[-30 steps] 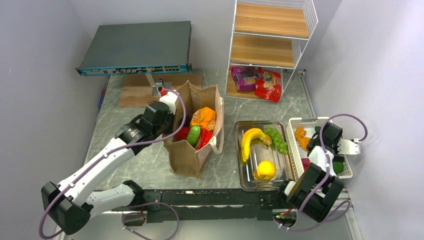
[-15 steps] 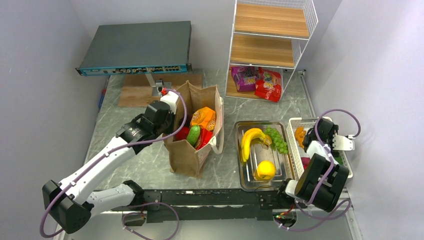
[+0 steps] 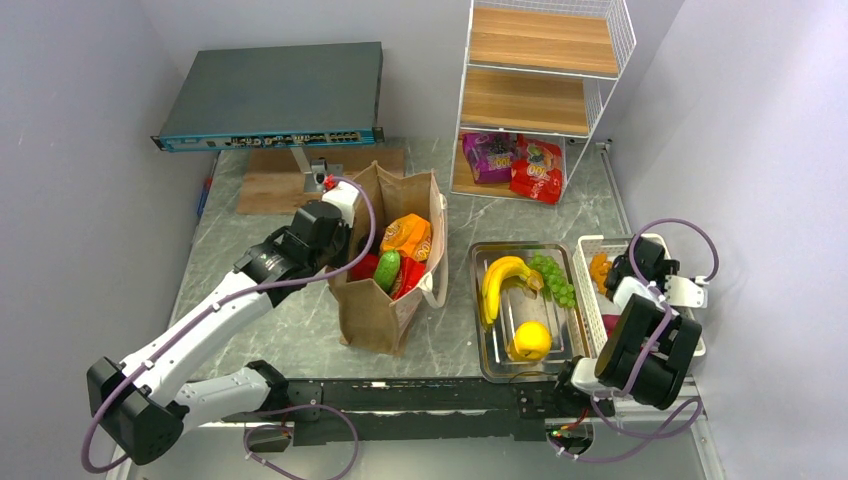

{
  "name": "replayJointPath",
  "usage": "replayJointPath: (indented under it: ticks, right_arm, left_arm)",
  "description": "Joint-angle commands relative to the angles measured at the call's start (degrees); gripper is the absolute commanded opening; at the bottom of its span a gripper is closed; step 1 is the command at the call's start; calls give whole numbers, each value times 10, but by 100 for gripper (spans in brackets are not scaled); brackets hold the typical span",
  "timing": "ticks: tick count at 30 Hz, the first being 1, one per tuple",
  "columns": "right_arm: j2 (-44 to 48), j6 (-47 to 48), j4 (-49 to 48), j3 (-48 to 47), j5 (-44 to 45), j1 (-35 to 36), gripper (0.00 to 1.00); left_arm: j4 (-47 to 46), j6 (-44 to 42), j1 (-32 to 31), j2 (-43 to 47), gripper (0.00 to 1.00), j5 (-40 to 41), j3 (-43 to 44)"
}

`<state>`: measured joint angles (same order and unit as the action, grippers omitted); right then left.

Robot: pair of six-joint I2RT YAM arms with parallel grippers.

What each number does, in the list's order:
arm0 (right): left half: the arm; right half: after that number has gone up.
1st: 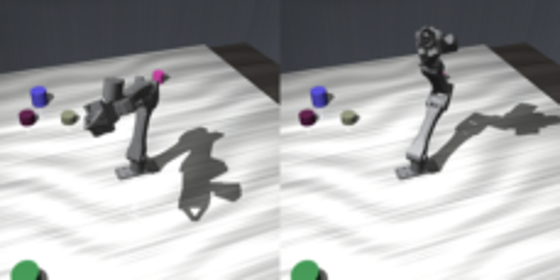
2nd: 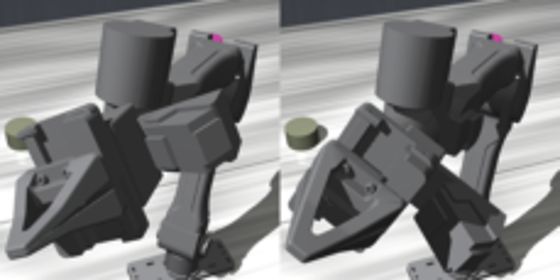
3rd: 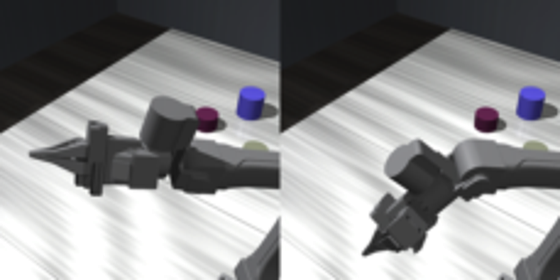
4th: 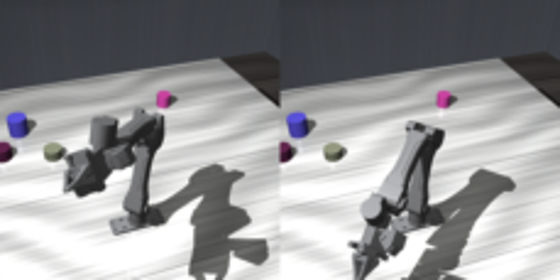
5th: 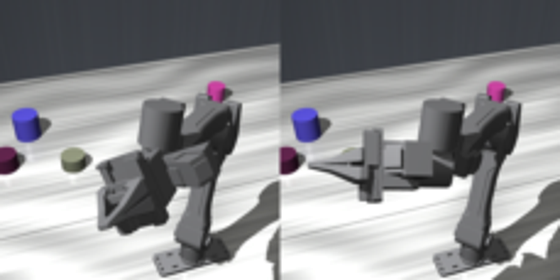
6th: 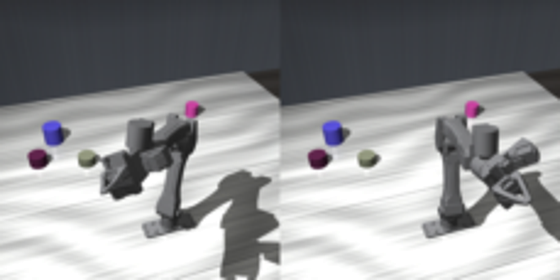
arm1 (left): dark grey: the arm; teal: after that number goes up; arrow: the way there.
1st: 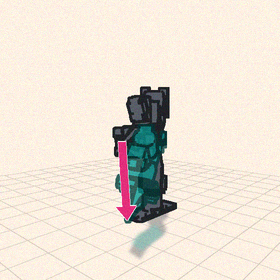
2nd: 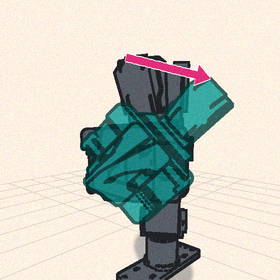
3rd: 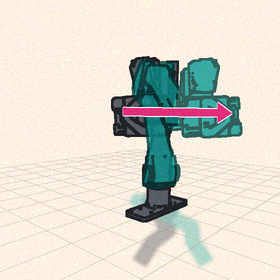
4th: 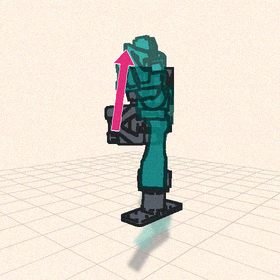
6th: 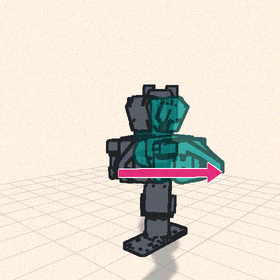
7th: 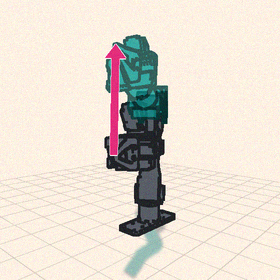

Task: Place the food into the grocery bag and tie it
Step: Pick up the fake vegetable from the bin.

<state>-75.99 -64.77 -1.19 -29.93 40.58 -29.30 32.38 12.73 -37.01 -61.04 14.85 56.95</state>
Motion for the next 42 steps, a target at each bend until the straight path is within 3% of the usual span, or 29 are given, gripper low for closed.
replayJointPath:
  ticks: [1,13,19,30,42]
  right_arm:
    - [-12,-25,-9,-26,37,-1,72]
    - [-68,-38,-30,-59,34,-7,77]
    - [-85,-27,-40,-75,33,-6,72]
    - [-55,26,-60,-75,5,-7,23]
    - [20,53,-22,-71,-38,-6,6]
  left_arm:
    - [-2,-4,-5,-10,0,-6,16]
    - [1,-6,-4,-26,0,-5,21]
    - [0,-7,-4,-28,0,-5,21]
    - [2,-9,-4,-29,0,-10,25]
    - [1,-10,-5,-12,0,-9,22]
